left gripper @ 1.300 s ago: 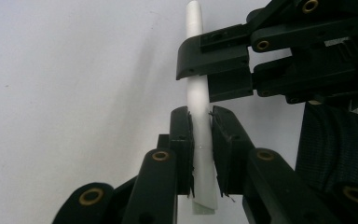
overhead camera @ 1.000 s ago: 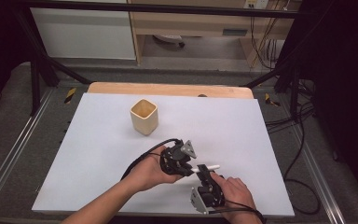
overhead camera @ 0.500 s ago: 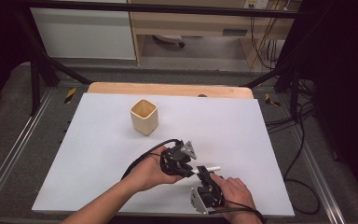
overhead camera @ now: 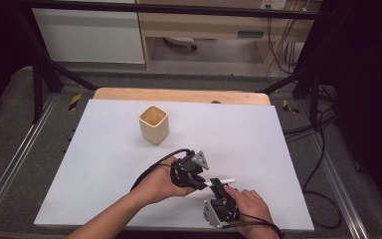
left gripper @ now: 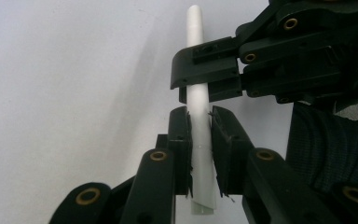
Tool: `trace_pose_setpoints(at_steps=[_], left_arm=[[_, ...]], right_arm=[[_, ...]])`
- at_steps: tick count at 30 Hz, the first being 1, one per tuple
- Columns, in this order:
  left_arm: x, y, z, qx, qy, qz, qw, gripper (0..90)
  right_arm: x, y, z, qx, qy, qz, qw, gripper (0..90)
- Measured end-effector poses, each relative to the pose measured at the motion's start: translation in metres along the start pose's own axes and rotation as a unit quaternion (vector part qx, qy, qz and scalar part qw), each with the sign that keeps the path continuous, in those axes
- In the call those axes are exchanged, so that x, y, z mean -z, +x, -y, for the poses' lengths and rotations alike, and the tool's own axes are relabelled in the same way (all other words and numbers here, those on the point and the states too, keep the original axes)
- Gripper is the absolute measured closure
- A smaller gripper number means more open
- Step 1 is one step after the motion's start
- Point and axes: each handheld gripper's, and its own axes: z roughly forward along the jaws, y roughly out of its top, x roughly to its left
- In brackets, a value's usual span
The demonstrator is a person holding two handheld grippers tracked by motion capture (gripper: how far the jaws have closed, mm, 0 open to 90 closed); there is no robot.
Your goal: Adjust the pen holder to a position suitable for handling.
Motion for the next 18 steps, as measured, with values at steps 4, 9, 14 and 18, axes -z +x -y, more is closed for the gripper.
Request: trace_pose_setpoints(at_steps=[4, 9, 14, 18], left_arm=[[0.001, 0.001, 0.001, 0.007, -0.009, -0.013, 0.9999, 66.7], [0.007, 0.005, 0.006, 0.015, -0.034, -0.027, 0.9989, 55.4], [0.017, 0.014, 0.012, 0.031, -0.067, -0.044, 0.9963, 43.0], [0.023, 0.024, 0.017, 0.057, -0.092, -0.061, 0.9923, 36.4]], right_arm=[[-0.001, -0.001, 0.001, -0.004, 0.003, -0.002, 1.0000, 78.4], [-0.002, -0.001, 0.004, -0.015, 0.010, -0.004, 0.9998, 78.5], [-0.005, -0.002, 0.009, -0.025, 0.013, -0.009, 0.9996, 78.5], [-0.008, -0.003, 0.014, -0.033, 0.021, -0.008, 0.9992, 78.5]])
